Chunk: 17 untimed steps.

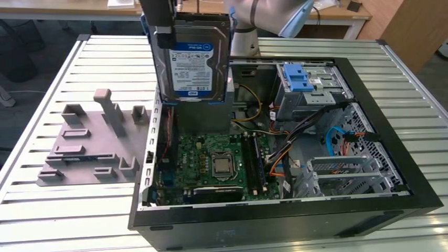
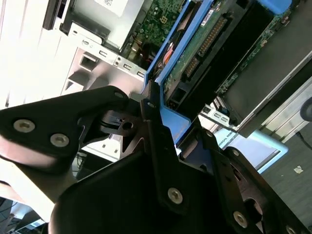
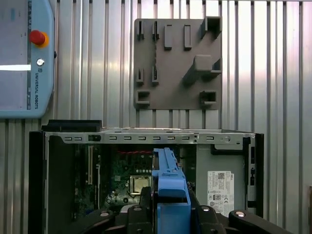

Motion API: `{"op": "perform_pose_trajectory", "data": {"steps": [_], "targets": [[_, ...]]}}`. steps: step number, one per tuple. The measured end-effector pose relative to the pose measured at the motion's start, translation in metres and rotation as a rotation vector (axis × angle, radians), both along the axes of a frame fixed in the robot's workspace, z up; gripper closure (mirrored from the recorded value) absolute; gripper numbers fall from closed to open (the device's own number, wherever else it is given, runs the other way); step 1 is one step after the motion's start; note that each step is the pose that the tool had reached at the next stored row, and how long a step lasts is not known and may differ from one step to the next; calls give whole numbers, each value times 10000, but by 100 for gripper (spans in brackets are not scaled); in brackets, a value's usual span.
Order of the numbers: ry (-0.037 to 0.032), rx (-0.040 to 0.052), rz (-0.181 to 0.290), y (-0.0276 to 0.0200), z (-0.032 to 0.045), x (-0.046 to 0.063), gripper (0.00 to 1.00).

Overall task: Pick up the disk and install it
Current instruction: 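Pick up the disk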

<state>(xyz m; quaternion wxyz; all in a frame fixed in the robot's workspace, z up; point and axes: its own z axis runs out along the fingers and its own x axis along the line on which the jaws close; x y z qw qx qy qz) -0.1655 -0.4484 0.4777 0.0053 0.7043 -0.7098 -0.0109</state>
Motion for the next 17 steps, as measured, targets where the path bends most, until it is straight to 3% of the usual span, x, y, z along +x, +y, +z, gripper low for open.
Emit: {"op": "perform_pose_trajectory", "data": {"steps": [17], "targets": [[-2,0,1,-48,-32,436,64]]}}
